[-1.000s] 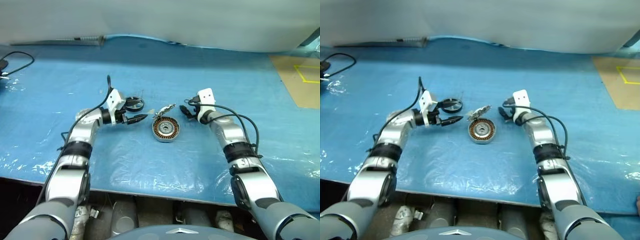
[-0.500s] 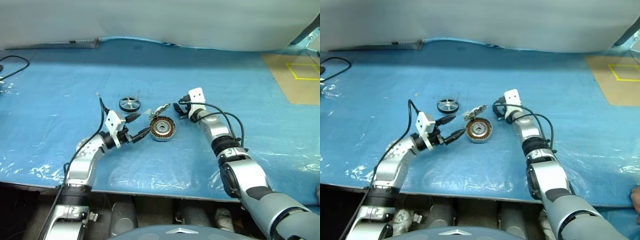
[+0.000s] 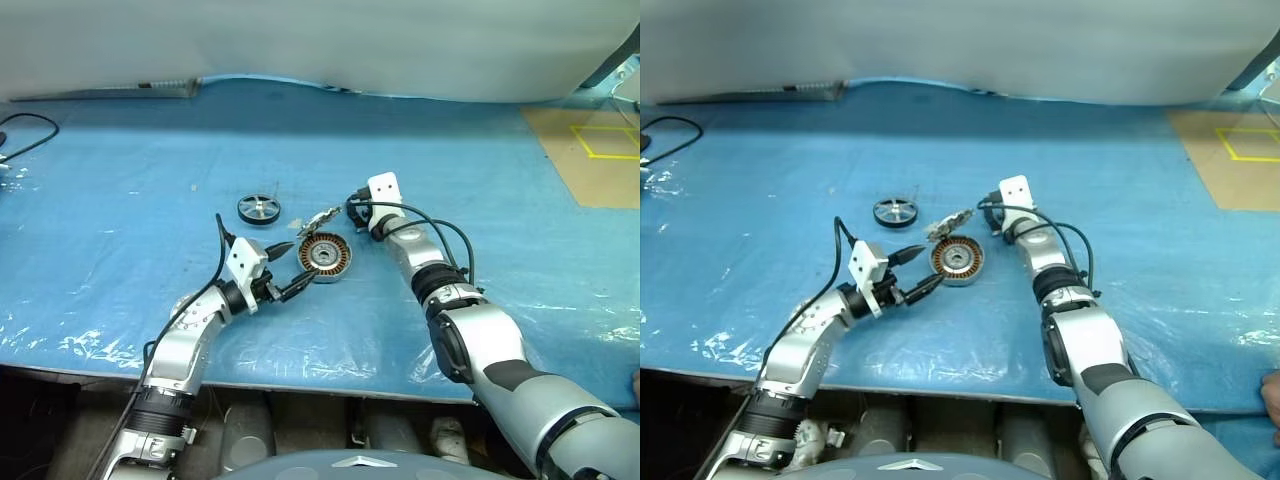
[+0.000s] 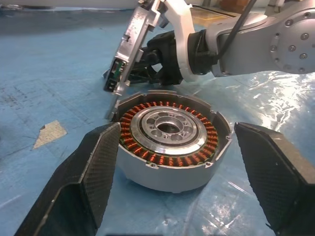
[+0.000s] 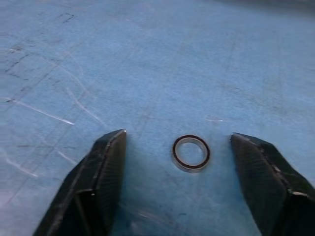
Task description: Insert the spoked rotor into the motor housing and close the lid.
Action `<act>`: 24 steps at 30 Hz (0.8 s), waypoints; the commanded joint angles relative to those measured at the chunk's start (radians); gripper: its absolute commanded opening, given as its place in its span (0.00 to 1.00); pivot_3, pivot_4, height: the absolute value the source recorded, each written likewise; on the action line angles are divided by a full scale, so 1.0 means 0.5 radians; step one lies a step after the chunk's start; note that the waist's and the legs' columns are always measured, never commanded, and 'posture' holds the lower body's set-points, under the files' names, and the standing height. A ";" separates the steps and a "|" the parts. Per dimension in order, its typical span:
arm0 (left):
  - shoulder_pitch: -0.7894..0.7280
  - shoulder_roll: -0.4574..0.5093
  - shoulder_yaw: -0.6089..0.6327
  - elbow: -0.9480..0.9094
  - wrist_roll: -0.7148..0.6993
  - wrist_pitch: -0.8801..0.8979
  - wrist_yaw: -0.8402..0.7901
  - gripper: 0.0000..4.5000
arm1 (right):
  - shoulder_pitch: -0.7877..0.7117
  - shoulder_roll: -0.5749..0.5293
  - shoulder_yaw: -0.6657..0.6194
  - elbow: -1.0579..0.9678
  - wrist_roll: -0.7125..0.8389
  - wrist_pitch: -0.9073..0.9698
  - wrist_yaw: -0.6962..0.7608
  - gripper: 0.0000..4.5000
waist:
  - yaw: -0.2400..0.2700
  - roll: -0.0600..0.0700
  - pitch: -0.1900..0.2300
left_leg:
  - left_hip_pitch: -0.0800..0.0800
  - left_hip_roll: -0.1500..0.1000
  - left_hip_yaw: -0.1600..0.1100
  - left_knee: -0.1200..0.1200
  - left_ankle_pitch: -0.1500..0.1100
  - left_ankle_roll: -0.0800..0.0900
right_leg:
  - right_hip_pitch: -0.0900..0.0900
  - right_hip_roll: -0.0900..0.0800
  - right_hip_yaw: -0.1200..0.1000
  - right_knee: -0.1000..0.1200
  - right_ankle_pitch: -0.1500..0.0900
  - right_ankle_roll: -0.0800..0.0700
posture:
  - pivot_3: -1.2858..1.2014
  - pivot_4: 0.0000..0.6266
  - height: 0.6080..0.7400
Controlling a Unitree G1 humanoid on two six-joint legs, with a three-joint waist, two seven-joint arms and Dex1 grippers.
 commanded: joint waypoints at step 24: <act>0.165 0.005 0.002 0.051 0.061 -0.398 0.242 0.88 | 1.313 -0.936 0.117 -2.551 0.333 0.787 1.268 0.12 | -0.012 0.000 0.000 | -0.003 -0.001 -0.001 -0.007 -0.005 0.008 | -0.001 0.003 0.003 -0.009 -0.003 0.006 | 0.52 0.24 1.00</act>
